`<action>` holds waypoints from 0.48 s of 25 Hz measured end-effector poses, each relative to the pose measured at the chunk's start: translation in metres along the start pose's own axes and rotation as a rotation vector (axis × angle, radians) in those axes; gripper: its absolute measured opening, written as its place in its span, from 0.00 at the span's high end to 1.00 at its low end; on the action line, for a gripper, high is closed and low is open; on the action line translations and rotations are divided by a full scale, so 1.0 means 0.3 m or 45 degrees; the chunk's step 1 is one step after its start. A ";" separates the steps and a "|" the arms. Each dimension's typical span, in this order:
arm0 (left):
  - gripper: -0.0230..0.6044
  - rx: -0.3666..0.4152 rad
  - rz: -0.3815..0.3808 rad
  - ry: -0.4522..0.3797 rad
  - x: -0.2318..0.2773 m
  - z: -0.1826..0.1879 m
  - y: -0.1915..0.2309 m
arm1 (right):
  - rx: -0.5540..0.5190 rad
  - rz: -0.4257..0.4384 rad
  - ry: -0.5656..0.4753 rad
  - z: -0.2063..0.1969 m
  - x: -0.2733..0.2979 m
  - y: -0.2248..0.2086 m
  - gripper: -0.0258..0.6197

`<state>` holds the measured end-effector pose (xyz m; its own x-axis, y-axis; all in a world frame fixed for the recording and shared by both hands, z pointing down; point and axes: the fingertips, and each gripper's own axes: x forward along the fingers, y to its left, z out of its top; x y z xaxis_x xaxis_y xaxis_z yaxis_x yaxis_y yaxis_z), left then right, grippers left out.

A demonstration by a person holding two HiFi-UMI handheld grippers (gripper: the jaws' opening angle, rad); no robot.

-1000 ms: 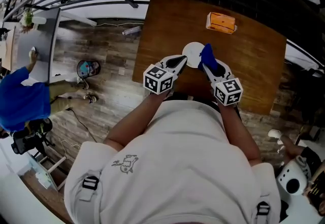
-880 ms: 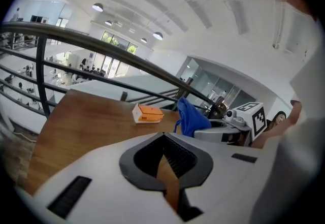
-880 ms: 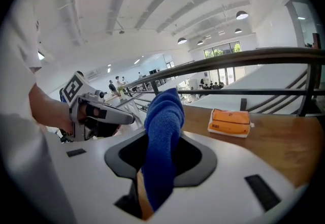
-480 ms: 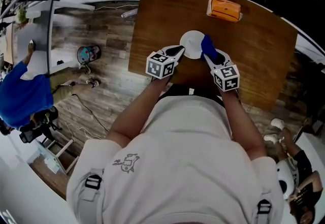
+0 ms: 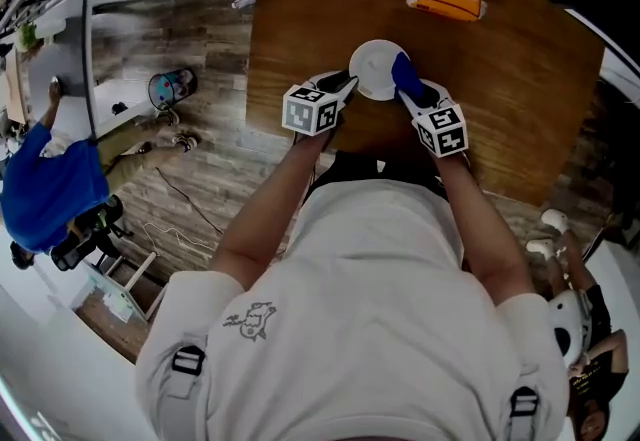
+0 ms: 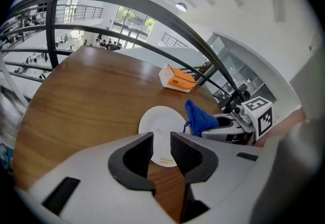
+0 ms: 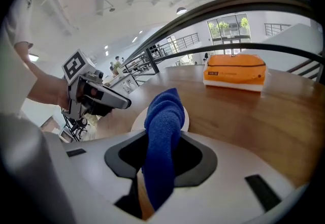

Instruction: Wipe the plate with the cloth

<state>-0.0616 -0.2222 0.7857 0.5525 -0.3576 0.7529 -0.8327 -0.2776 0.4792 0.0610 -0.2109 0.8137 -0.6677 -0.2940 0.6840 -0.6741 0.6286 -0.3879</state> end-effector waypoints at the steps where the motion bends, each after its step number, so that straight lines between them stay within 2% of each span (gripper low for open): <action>1: 0.81 -0.016 0.006 0.009 0.006 -0.013 0.009 | 0.010 0.009 0.007 -0.013 0.007 0.001 0.76; 6: 0.74 -0.077 0.030 0.017 0.051 -0.016 0.061 | 0.000 0.019 0.036 -0.033 0.044 -0.035 0.76; 12: 0.73 -0.075 0.016 0.076 0.077 -0.053 0.078 | 0.008 0.035 0.063 -0.078 0.066 -0.043 0.76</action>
<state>-0.0688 -0.2229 0.8214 0.5400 -0.3067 0.7838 -0.8414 -0.2198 0.4937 0.0640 -0.2079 0.8467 -0.6696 -0.2406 0.7026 -0.6578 0.6314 -0.4107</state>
